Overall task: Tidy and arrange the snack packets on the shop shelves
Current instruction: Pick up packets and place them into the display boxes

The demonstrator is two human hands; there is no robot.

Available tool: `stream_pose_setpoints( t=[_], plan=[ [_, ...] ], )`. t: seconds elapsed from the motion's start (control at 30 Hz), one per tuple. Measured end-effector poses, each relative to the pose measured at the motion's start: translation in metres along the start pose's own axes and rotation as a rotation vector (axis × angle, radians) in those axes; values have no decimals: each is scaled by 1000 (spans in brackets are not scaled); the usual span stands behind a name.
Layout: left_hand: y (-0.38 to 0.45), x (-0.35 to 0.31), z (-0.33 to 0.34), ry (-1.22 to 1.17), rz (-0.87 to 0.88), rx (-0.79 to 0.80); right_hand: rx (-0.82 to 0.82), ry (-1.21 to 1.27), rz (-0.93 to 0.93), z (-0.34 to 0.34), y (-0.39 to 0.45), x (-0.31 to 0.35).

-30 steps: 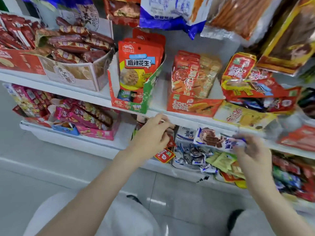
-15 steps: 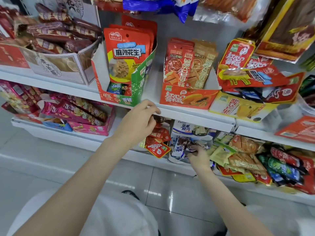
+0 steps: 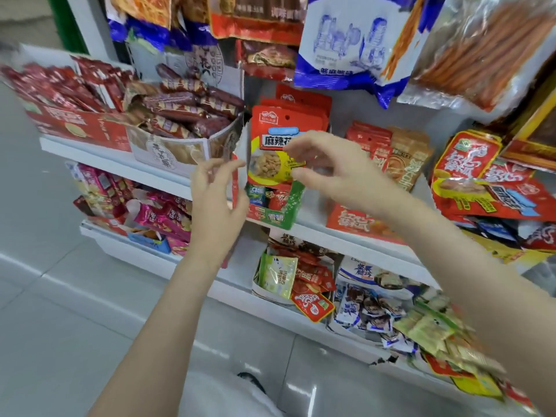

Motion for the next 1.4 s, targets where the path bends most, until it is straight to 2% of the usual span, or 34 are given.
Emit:
stream_pose_setpoints(
  t=[0.13, 0.2, 0.33, 0.43, 0.67, 0.77, 0.93, 1.17, 1.27, 1.4],
  plan=[
    [7, -6, 0, 11, 46, 76, 609, -57, 1, 21, 66, -28],
    [16, -5, -1, 26, 40, 90, 850, -102, 16, 34, 87, -43],
    [31, 2, -8, -30, 9, 129, 1074, -201, -29, 57, 108, -60],
    [38, 7, -8, -36, 14, 126, 1215, -258, 4, 71, 106, -72],
    [39, 8, -5, -30, 12, 103, 1230, -332, -82, 87, 109, -83],
    [40, 8, -5, -39, 7, 102, 1157, -411, -198, 95, 115, -84],
    [37, 9, -7, -63, -3, 107, 1068, -334, -310, 87, 115, -87],
    [38, 12, -7, -56, 10, 112, 1098, -206, -264, 85, 106, -90],
    [38, 12, -7, -46, 8, 106, 1180, -265, -243, 89, 108, -91],
    [38, 12, -7, -45, 2, 113, 1178, -327, -236, 94, 112, -91]
  ],
)
Point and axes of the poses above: each hand's wrist, its own y-axis towards the middle knuckle, its own z-axis out of the palm, x = y × z, the point moved 2 cm from there along y, towards the middle knuckle, and after that the axes turned 13 degrees about -z, right-handed, at the moved point
